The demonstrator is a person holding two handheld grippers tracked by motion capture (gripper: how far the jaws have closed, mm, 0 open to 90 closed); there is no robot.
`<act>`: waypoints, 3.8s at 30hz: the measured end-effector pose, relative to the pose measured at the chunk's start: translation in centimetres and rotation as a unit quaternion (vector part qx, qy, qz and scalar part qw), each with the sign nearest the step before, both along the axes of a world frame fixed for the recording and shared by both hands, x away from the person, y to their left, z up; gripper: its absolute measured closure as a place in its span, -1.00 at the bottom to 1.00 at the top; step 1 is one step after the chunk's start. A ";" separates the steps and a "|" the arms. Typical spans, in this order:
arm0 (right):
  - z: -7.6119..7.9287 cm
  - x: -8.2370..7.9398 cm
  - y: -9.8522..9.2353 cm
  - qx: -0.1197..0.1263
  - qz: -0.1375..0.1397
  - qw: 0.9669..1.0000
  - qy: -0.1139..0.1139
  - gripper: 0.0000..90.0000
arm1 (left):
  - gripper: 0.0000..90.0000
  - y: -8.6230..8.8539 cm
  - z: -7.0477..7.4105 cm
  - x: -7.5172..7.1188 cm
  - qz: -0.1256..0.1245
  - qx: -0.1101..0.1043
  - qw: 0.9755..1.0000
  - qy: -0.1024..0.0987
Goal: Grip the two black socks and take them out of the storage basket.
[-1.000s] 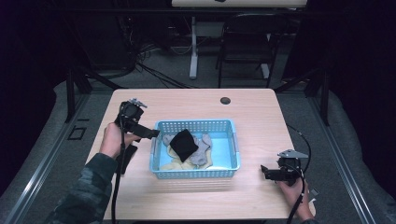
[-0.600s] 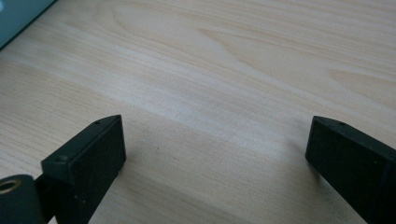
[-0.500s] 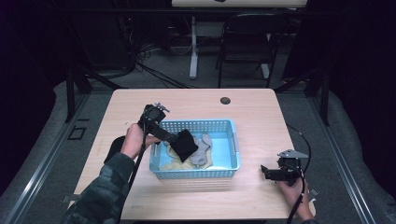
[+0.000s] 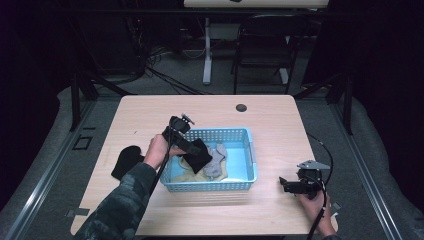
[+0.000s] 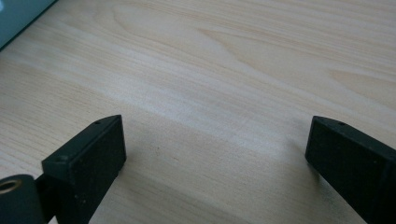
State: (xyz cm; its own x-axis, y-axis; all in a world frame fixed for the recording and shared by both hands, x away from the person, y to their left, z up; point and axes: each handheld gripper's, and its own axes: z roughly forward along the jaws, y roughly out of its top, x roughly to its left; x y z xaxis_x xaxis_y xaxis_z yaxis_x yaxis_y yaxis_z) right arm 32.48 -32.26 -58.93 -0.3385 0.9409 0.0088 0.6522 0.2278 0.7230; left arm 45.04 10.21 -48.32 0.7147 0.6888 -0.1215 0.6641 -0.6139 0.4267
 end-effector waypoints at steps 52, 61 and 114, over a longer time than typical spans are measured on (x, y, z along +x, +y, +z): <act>0.0 0.0 0.0 0.000 0.000 1.000 0.000 -0.90 | 0.78 -0.9 -1.2 0.1 -0.010 0.050 0.999 0.007; 0.0 0.0 0.0 0.000 0.000 1.000 0.000 -0.90 | 0.77 0.2 2.1 -1.2 -0.029 0.027 0.999 -0.026; 0.0 0.0 0.0 0.001 -0.001 1.000 -0.001 -0.90 | 0.77 12.9 11.8 -5.8 0.066 -0.012 0.989 -0.130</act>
